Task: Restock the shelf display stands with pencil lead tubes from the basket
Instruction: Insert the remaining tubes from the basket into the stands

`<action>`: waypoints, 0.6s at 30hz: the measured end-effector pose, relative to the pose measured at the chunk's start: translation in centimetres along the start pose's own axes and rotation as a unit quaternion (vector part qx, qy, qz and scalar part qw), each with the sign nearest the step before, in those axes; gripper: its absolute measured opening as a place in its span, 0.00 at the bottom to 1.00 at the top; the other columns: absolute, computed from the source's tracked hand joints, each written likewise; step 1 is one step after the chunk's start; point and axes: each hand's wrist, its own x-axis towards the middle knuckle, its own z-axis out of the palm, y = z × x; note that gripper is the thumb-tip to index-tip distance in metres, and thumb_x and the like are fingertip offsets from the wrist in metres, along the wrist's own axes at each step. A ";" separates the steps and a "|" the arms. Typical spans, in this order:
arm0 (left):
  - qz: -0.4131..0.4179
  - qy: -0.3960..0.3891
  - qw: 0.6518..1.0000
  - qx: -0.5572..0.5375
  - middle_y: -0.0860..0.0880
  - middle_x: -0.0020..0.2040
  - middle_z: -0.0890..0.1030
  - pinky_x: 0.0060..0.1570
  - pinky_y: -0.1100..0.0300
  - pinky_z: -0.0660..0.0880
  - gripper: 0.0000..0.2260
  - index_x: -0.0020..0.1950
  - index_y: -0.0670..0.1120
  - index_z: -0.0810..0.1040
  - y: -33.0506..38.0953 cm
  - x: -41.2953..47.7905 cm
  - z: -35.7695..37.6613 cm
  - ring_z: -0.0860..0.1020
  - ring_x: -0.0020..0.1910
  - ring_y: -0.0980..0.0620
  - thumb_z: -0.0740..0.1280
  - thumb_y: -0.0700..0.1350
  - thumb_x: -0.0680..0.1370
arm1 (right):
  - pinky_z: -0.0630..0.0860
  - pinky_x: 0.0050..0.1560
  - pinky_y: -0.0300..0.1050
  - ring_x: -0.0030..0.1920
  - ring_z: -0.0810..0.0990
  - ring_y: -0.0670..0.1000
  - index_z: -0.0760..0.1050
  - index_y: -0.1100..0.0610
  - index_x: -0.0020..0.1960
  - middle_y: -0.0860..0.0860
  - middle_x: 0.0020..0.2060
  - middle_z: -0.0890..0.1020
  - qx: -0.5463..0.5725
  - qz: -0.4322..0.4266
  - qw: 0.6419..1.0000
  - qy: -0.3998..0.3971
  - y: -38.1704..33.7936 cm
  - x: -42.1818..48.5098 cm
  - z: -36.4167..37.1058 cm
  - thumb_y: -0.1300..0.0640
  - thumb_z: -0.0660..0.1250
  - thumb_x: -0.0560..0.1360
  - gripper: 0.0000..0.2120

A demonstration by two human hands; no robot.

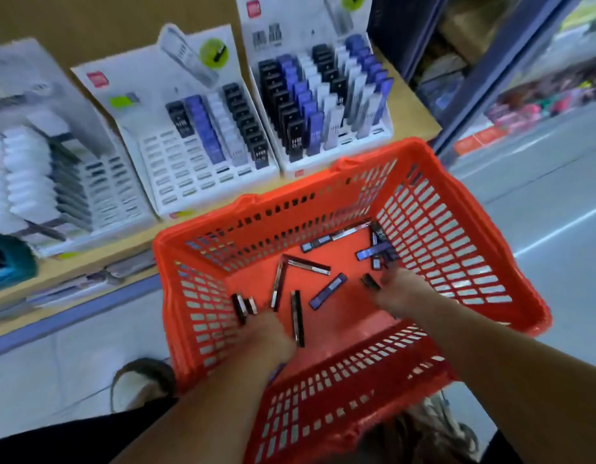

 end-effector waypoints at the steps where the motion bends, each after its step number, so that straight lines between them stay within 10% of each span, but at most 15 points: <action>1: -0.016 -0.013 1.000 0.015 0.44 0.62 0.82 0.55 0.56 0.77 0.20 0.63 0.46 0.80 -0.1 0.3 1.2 0.81 0.62 0.44 0.69 0.54 0.75 | 0.73 0.41 0.42 0.46 0.83 0.55 0.77 0.57 0.54 0.55 0.47 0.84 -0.019 0.020 0.999 -0.017 0.8 1.2 0.5 0.51 0.71 0.75 0.12; 5: -0.017 -0.004 0.999 0.044 0.47 0.55 0.83 0.50 0.56 0.78 0.08 0.57 0.49 0.80 -0.5 0.7 4.7 0.83 0.55 0.46 0.69 0.48 0.79 | 0.72 0.31 0.40 0.38 0.79 0.48 0.75 0.57 0.58 0.51 0.40 0.78 -0.061 0.059 0.995 -0.050 2.8 4.5 1.8 0.55 0.74 0.76 0.14; 10: 0.029 0.028 0.996 0.080 0.50 0.54 0.83 0.53 0.53 0.80 0.06 0.55 0.51 0.76 -0.6 1.1 5.7 0.83 0.54 0.48 0.64 0.41 0.81 | 0.79 0.56 0.49 0.55 0.81 0.56 0.71 0.51 0.56 0.52 0.46 0.76 -0.074 0.029 0.997 -0.021 3.1 6.0 2.7 0.50 0.73 0.78 0.13; 18: -0.005 0.139 0.975 -0.175 0.48 0.46 0.76 0.33 0.62 0.64 0.02 0.50 0.46 0.71 0.4 0.6 4.9 0.74 0.39 0.54 0.63 0.40 0.81 | 0.66 0.30 0.37 0.36 0.73 0.47 0.74 0.58 0.64 0.51 0.40 0.74 -0.070 0.090 0.993 -0.004 4.2 9.5 4.5 0.58 0.66 0.80 0.13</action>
